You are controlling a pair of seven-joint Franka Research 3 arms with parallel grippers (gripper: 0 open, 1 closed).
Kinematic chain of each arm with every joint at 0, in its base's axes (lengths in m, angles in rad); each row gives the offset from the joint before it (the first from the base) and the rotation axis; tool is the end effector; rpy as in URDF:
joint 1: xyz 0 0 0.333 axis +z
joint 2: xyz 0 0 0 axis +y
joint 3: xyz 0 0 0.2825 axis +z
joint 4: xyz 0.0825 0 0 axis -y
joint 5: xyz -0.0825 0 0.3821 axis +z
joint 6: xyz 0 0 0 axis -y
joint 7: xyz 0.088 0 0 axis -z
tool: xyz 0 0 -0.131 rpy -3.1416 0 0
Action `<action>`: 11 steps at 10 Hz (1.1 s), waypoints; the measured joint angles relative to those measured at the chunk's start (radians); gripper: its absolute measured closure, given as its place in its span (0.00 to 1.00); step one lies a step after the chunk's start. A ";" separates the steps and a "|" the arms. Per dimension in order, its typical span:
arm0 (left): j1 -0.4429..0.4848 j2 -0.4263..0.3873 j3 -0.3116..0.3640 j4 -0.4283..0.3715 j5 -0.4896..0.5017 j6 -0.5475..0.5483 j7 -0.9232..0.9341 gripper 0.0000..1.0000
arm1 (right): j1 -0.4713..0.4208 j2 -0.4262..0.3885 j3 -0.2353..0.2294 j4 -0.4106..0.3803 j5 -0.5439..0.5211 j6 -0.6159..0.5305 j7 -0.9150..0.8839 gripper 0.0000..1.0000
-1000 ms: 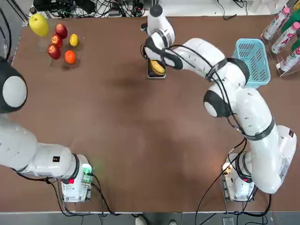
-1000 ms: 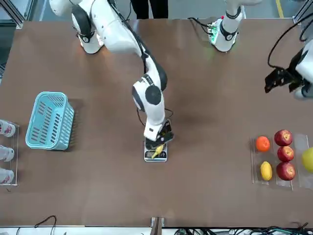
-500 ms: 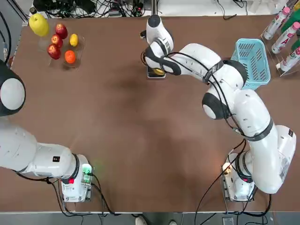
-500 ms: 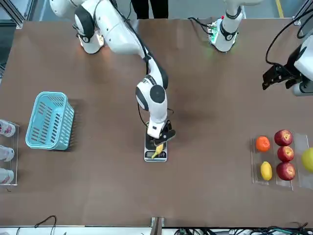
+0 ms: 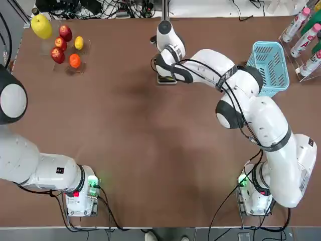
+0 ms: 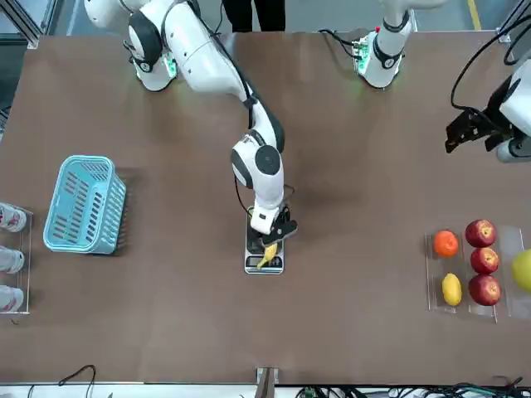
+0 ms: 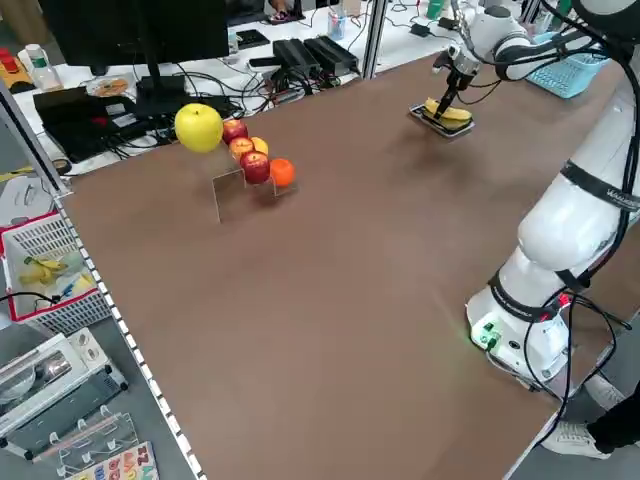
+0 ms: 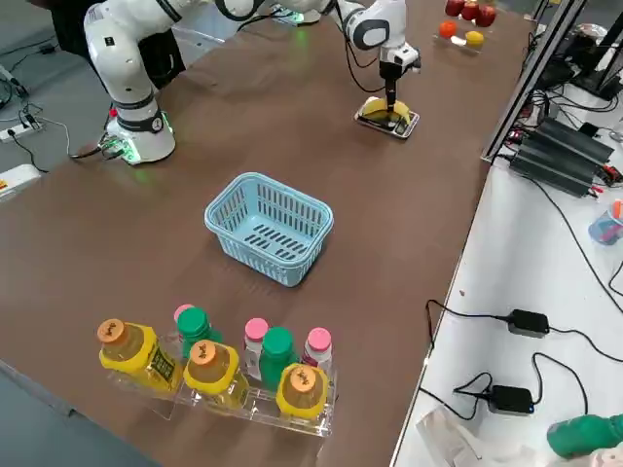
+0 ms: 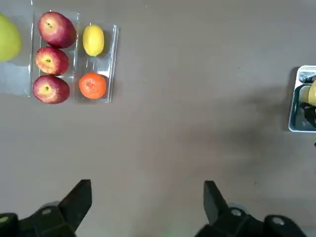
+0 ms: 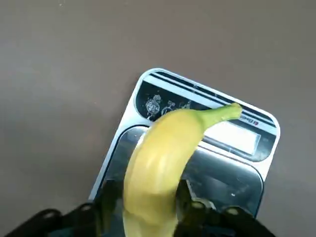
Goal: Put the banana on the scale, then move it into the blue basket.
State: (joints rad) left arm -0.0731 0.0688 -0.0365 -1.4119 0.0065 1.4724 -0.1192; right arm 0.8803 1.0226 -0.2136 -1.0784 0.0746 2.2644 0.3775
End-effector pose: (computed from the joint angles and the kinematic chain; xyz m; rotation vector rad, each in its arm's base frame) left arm 0.5586 -0.0598 0.5940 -3.1367 -0.0161 0.0122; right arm 0.5675 0.5140 0.1827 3.0672 0.5637 0.3345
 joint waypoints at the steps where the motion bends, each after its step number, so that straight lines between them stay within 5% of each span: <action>1: 0.000 -0.001 0.000 0.000 0.000 0.000 0.000 0.00 | -0.008 -0.006 0.000 0.002 0.000 0.000 0.007 0.63; 5: 0.000 -0.002 0.000 0.001 0.000 0.000 0.001 0.00 | -0.158 -0.176 0.003 -0.011 0.020 -0.167 -0.025 0.66; 11: -0.002 -0.002 -0.003 0.002 0.000 0.000 0.007 0.00 | -0.616 -0.773 0.008 -0.522 0.019 -0.327 -0.632 0.66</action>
State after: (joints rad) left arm -0.0755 0.0672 -0.0394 -1.4103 0.0060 1.4725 -0.1126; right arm 0.2641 0.2493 -0.2057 -1.6004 0.0936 1.9374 -0.2548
